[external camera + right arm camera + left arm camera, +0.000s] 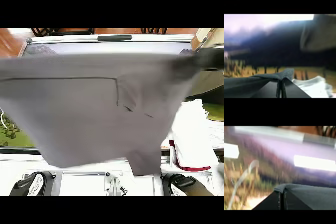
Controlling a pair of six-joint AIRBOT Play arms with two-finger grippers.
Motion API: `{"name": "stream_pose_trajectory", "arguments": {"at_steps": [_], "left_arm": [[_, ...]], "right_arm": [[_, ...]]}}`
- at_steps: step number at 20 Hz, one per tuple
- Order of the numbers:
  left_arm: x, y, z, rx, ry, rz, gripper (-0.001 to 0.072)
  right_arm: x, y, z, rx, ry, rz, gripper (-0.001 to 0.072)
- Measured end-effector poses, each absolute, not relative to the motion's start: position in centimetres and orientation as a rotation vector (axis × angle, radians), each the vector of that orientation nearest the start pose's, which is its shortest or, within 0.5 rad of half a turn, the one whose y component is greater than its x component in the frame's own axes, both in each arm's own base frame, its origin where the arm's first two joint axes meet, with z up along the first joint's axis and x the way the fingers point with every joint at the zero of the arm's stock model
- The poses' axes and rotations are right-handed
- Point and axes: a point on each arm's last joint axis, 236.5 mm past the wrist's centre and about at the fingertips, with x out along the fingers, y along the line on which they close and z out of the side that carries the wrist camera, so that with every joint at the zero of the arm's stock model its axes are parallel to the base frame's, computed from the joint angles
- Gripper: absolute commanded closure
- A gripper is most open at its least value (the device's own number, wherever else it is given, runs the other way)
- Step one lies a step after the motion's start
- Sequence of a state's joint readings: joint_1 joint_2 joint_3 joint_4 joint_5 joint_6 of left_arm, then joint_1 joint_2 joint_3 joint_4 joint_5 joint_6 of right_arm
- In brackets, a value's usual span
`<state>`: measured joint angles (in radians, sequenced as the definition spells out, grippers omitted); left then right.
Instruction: Fold the shirts.
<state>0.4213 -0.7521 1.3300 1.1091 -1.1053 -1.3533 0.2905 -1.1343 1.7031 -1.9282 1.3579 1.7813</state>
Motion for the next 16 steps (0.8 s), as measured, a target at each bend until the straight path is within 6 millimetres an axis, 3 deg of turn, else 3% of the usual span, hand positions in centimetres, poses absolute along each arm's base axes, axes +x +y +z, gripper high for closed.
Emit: {"name": "stream_pose_trajectory", "arguments": {"at_steps": [4,7,9,11,14,16], "left_arm": [[40.9,5.5,19.4,-0.334,0.676,-0.044,0.0671],[46.7,4.6,14.0,-0.397,0.72,-0.09,0.067],[50.5,3.8,11.5,-0.395,0.701,-0.101,0.067],[53.5,3.1,9.5,-0.383,0.669,-0.095,0.067],[57.0,3.0,7.3,-0.368,0.604,-0.053,0.067],[58.2,3.6,5.9,-0.367,0.583,-0.023,0.0671]], "right_arm": [[48.8,7.2,15.2,-0.185,0.862,-0.051,0.0633],[53.9,9.5,9.0,-0.212,0.847,0.004,0.0633],[56.7,10.6,6.7,-0.218,0.791,0.04,0.0633],[59.1,11.2,5.8,-0.202,0.717,0.062,0.0633],[61.3,9.4,4.5,-0.129,0.669,0.031,0.0633],[61.7,7.3,3.6,-0.067,0.684,-0.01,0.0633]]}}
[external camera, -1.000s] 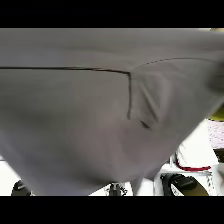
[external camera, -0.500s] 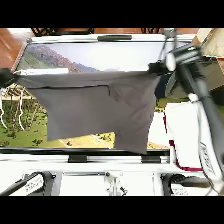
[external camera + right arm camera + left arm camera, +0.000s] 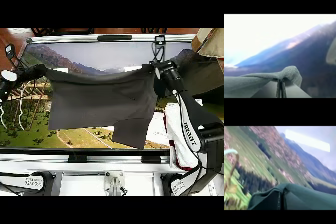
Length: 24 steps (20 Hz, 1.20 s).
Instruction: Fold the shirts.
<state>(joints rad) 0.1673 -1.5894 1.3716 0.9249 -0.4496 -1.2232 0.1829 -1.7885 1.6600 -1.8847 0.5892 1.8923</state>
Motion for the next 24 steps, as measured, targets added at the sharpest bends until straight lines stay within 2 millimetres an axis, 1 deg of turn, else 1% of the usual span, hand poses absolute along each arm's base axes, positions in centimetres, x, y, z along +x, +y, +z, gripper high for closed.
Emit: {"name": "stream_pose_trajectory", "arguments": {"at_steps": [2,3,5,6,8,10,13,16,18,20,23,24], "left_arm": [[58.7,3.6,3.9,-0.375,0.604,-0.012,0.067],[58.8,3.6,2.8,-0.383,0.624,-0.009,0.0671],[58.6,3.3,0.3,-0.407,0.678,-0.009,0.067],[58.5,3.1,-0.5,-0.412,0.699,-0.012,0.067],[58.0,2.7,-1.7,-0.425,0.74,-0.022,0.0671],[57.4,2.1,-2.3,-0.432,0.783,-0.045,0.067],[55.8,1.3,-3.8,-0.424,0.88,-0.091,0.0671],[54.0,1.7,-5.0,-0.423,0.964,-0.107,0.0671],[53.1,2.6,-5.6,-0.441,1.003,-0.096,0.067],[52.5,3.4,-5.9,-0.457,1.027,-0.086,0.0671],[52.1,3.6,-6.8,-0.467,1.057,-0.084,0.067],[51.9,3.5,-7.2,-0.467,1.069,-0.085,0.0663]], "right_arm": [[61.4,5.8,2.2,0.02,0.735,-0.042,0.0634],[60.8,5.5,0.9,0.067,0.783,-0.054,0.0634],[59.4,5.8,-1.6,0.119,0.882,-0.056,0.0633],[58.7,6.0,-2.7,0.127,0.93,-0.051,0.0633],[57.2,6.3,-4.0,0.129,1.012,-0.044,0.0633],[55.4,6.3,-4.9,0.122,1.094,-0.043,0.0633],[53.0,6.4,-6.2,0.116,1.208,-0.045,0.0633],[51.3,6.4,-7.3,0.106,1.292,-0.05,0.0633],[50.6,5.7,-7.7,0.076,1.325,-0.065,0.0633],[50.3,5.0,-7.8,0.049,1.338,-0.083,0.0633],[50.1,4.9,-8.1,0.048,1.349,-0.089,0.0632],[50.0,5.0,-8.3,0.052,1.356,-0.09,0.0594]]}}
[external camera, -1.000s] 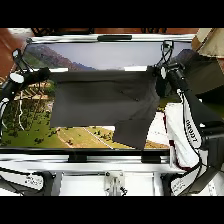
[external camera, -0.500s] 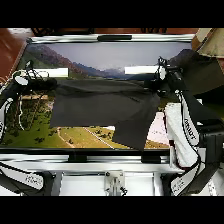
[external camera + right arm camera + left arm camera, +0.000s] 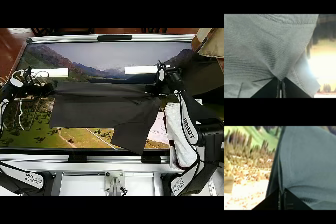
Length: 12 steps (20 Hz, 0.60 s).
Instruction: Fold the shirts.
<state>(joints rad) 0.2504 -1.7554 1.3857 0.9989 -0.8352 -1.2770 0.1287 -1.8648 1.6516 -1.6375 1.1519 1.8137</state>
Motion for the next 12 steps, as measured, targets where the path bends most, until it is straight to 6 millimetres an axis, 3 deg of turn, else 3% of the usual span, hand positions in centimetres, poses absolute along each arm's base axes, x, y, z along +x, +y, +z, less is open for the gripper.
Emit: {"name": "stream_pose_trajectory", "arguments": {"at_steps": [1,2,3,6,8,10,12], "left_arm": [[51.8,3.4,-7.5,-0.471,1.077,-0.085,0.0548],[51.7,3.3,-7.7,-0.473,1.083,-0.086,0.0363],[51.7,3.2,-7.7,-0.479,1.087,-0.088,0.0298],[51.6,2.8,-6.0,-0.504,1.099,-0.126,0.0297],[50.6,2.4,-4.2,-0.515,1.133,-0.168,0.0238],[47.5,2.2,-3.6,-0.512,1.234,-0.207,0.0165],[42.8,2.7,-4.3,-0.509,1.373,-0.215,0.0165]], "right_arm": [[49.9,5.1,-8.3,0.057,1.358,-0.089,0.0387],[49.8,5.1,-8.3,0.06,1.362,-0.09,0.0228],[49.6,5.1,-8.1,0.058,1.37,-0.091,0.0228],[49.2,5.0,-5.4,0.042,1.349,-0.076,0.0228],[48.3,4.7,-2.8,0.023,1.336,-0.065,0.0228],[46.1,4.3,-1.4,0.004,1.378,-0.044,0.0227],[43.0,4.3,-1.0,-0.001,1.44,0.001,0.0228]]}}
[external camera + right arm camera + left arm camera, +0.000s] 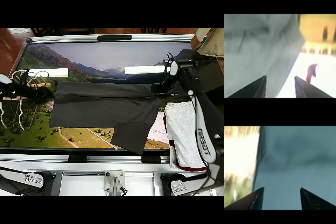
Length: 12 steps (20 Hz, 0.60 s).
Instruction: Fold the shirts.
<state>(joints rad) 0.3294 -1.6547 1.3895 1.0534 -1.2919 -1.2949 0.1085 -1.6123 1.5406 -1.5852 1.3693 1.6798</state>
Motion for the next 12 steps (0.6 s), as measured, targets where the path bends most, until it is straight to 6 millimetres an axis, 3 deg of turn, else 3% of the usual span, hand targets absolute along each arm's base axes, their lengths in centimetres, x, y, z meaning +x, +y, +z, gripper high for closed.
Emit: {"name": "stream_pose_trajectory", "arguments": {"at_steps": [2,5,10,12], "left_arm": [[38.6,3.5,-5.3,-0.537,1.477,-0.203,0.0167],[34.9,4.8,-6.9,-0.583,1.551,-0.172,0.0169],[33.3,4.5,-9.1,-0.594,1.606,-0.192,0.0174],[33.4,3.6,-9.6,-0.598,1.612,-0.216,0.0261]], "right_arm": [[39.4,4.8,-1.0,0.024,1.513,0.061,0.0228],[35.8,5.4,-0.7,0.077,1.553,0.133,0.0228],[34.4,5.8,0.1,0.116,1.532,0.168,0.0228],[34.2,5.8,0.2,0.123,1.528,0.171,0.0228]]}}
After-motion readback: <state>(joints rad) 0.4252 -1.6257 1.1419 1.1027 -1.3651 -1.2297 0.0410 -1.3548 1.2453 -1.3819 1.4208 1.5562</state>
